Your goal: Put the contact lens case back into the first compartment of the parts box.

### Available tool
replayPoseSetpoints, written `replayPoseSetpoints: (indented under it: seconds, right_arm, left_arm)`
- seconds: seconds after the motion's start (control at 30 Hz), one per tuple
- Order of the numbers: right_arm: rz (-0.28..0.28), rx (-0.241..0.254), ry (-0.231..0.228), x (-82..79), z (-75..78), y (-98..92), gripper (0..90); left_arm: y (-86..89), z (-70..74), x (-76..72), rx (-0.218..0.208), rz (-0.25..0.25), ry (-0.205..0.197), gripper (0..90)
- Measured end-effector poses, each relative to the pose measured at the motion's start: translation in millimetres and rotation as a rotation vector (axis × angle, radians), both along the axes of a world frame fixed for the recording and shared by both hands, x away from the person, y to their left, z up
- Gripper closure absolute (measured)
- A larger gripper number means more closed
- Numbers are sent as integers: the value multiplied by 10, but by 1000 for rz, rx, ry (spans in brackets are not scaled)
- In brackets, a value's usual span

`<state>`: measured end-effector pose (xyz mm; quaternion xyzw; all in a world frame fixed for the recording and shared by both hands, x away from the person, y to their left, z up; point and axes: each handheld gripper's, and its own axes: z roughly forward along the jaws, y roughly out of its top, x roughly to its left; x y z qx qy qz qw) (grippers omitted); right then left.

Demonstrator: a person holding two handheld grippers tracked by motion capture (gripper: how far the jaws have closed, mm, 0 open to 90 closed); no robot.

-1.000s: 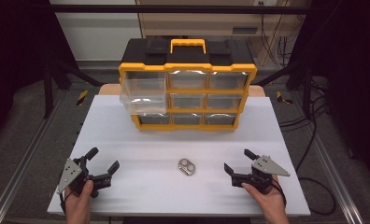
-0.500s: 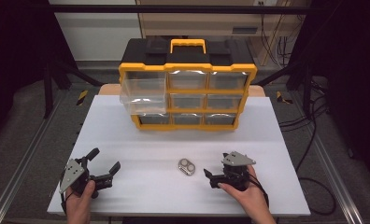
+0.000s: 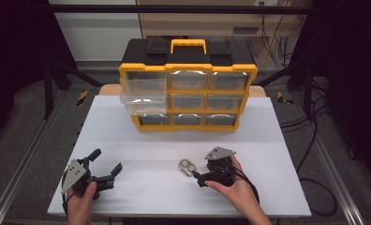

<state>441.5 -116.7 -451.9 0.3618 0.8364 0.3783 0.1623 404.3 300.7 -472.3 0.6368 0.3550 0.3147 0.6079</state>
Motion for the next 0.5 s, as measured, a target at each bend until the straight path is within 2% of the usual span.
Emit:
replayPoseSetpoints:
  seconds: [0.27, 0.4, 0.5]
  right_arm:
    - [51, -59, 43, 43, -37, 193, 75]
    - [65, -76, 50, 58, -38, 270, 71]
    - [65, -99, 38, 71, -58, 324, 59]
  left_arm:
    - [-8, 0, 1, 4, -3, 0, 12]
    - [-8, -1, 3, 1, -3, 3, 10]
    - [-11, -1, 5, 2, -6, 4, 10]
